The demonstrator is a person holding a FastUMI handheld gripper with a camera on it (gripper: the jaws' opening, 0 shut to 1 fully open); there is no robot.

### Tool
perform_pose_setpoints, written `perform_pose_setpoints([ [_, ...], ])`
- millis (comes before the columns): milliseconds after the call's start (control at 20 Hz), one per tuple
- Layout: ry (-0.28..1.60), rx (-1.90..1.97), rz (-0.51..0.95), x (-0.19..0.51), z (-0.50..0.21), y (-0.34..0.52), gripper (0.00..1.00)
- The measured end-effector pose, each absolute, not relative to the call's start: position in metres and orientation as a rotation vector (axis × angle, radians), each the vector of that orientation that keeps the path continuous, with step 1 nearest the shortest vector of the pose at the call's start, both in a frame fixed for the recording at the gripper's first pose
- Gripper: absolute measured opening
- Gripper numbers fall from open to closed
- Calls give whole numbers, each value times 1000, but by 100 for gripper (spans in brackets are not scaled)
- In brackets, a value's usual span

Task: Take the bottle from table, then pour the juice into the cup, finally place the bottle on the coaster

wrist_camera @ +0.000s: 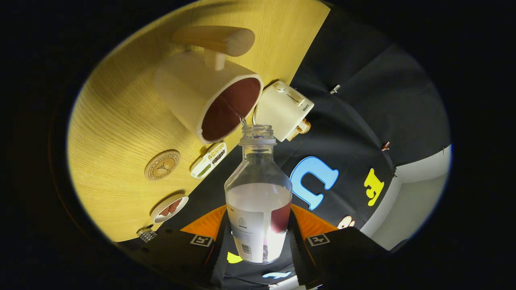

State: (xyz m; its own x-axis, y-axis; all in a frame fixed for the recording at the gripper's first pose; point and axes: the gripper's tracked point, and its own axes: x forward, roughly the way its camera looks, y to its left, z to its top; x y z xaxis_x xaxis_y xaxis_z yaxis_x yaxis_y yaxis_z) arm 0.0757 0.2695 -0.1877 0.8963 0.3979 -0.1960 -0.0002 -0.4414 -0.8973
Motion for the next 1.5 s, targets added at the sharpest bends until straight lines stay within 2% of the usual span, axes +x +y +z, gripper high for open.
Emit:
perform_pose_setpoints([
  [600, -458, -2099, 495, 76, -176, 283, 69],
  [1500, -505, -2115, 501, 77, -168, 284, 69],
])
